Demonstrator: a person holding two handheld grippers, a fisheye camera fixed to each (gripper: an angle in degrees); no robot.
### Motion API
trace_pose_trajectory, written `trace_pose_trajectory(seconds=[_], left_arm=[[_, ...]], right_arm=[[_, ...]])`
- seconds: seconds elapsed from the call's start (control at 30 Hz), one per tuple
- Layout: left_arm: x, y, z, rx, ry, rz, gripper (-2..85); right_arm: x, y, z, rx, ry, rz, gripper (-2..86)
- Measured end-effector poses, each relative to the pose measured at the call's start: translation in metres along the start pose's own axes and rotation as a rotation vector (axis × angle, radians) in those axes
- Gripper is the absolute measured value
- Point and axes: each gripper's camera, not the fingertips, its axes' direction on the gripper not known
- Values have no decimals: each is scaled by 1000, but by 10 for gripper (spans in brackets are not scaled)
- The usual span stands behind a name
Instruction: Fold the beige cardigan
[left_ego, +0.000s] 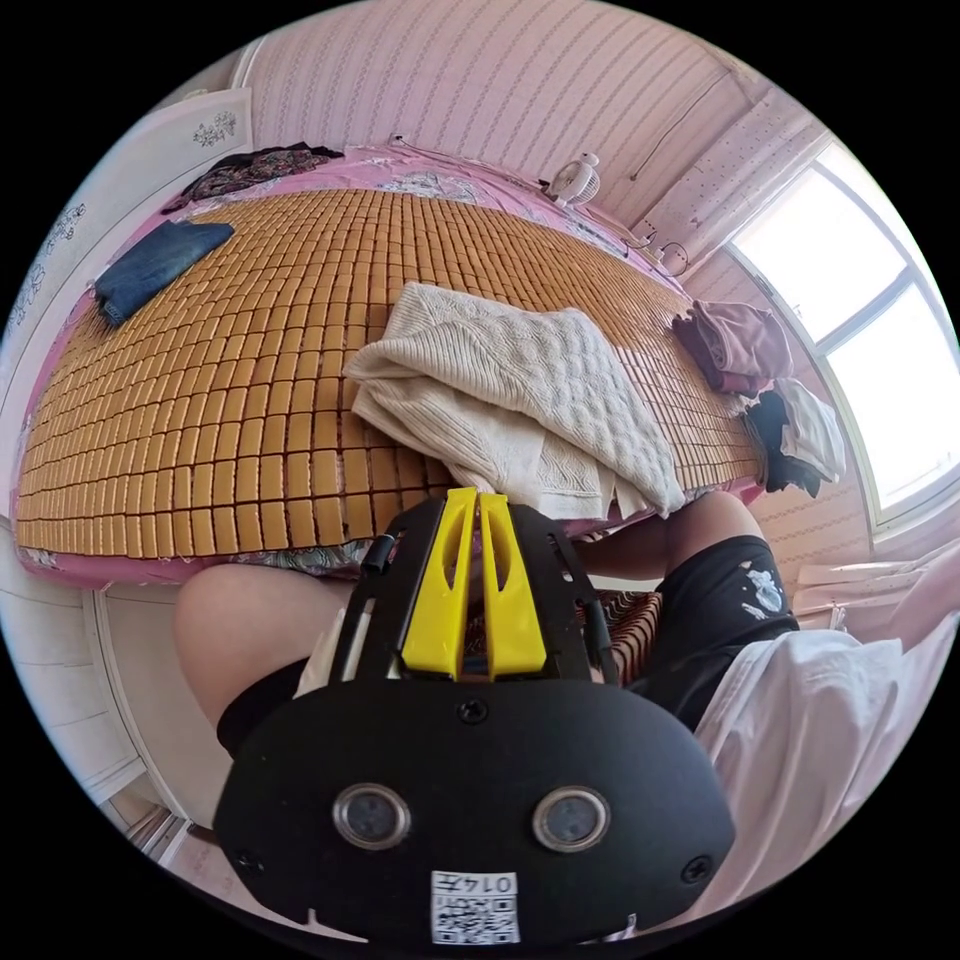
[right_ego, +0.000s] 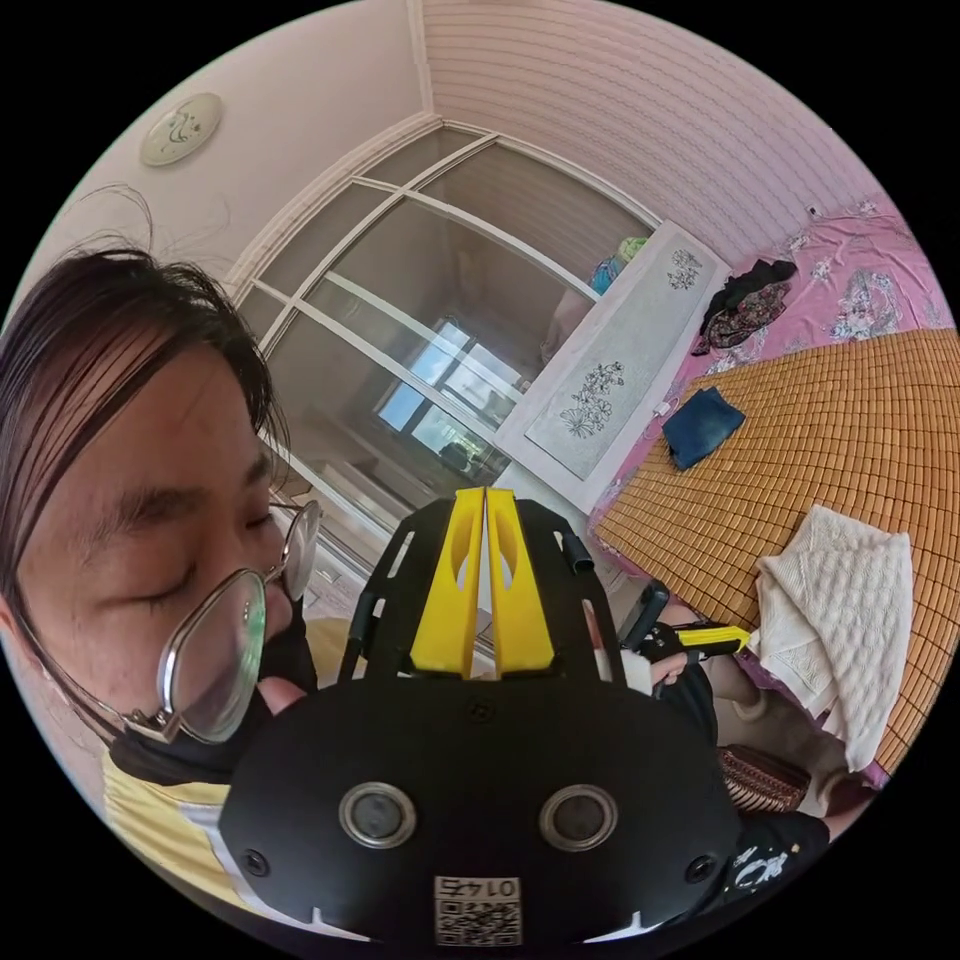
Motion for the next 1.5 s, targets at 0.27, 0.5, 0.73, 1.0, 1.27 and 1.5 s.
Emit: trace_pose_trajectory(seconds=[0.27, 0.5, 0.73, 1.0, 1.27, 1.5], left_arm=[[-3, 1, 4, -3, 30, -24, -10], [0, 1, 5, 1, 31, -22, -10], [3, 1, 4, 1, 33, -12, -10], [21, -8, -22, 70, 159, 91, -10], [21, -33, -51, 235, 296, 62, -10], [9, -47, -27, 78, 92, 16, -5]], right_arm=[[6, 11, -18, 50, -2, -35, -2], [17, 16, -17, 65, -51, -16, -2], [20, 21, -8, 68, -70, -8, -3], [9, 6, 11, 109, -13, -47, -2], [10, -15, 55, 86, -35, -14, -2], [28, -22, 80, 80, 197, -1, -1]])
